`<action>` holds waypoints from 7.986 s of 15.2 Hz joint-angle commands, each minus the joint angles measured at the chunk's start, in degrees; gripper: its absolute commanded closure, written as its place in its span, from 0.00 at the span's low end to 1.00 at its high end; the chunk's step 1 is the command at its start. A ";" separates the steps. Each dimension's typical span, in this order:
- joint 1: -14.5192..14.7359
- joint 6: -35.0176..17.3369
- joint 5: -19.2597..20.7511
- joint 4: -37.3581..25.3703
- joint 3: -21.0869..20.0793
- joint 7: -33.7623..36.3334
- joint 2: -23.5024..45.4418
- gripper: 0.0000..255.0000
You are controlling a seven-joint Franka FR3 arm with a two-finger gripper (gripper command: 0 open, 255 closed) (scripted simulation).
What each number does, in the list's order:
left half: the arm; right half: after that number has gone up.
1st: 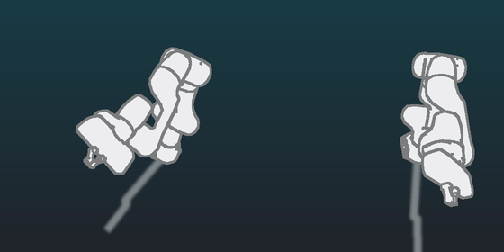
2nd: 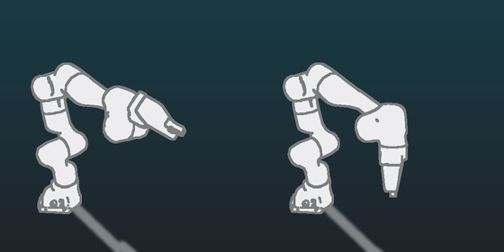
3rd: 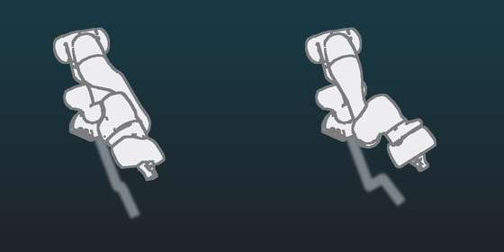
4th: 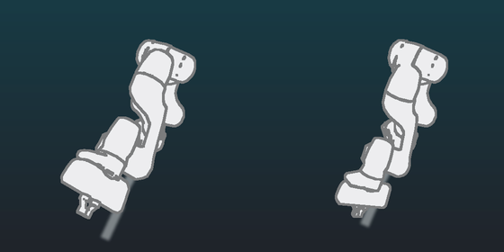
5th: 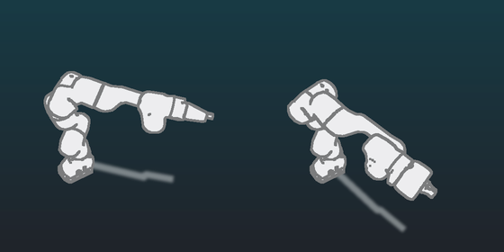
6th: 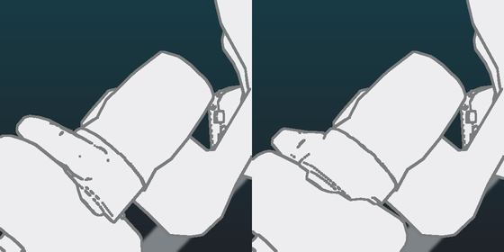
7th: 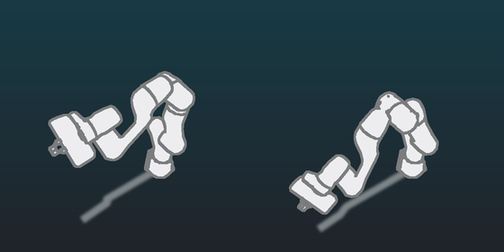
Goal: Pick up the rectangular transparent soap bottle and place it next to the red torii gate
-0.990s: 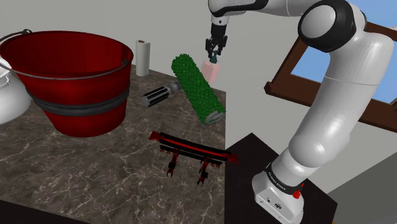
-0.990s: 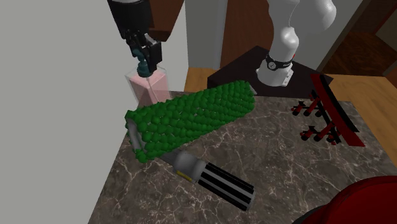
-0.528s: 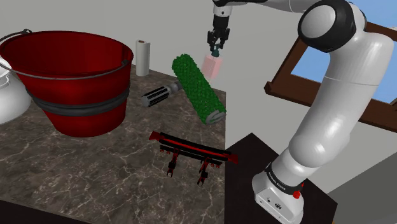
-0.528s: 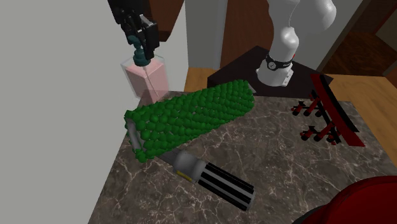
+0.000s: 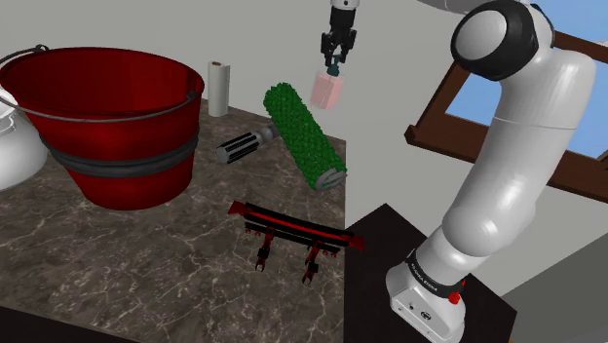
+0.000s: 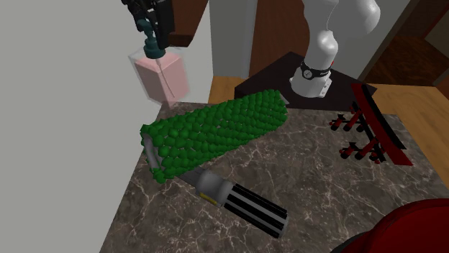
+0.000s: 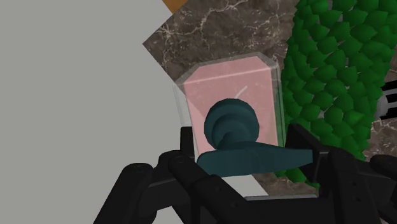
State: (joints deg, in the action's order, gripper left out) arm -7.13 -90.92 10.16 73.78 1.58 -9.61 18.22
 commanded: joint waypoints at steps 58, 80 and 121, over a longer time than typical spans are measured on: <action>18.42 -0.10 -2.81 28.99 -13.74 32.27 -23.50 1.00; 18.12 -13.32 -4.44 40.59 -13.55 37.14 -21.94 0.00; 19.45 -18.44 -2.19 44.06 -15.15 37.61 -20.25 1.00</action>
State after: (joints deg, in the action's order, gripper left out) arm 12.30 -110.22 8.06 118.53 -13.55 28.12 -1.84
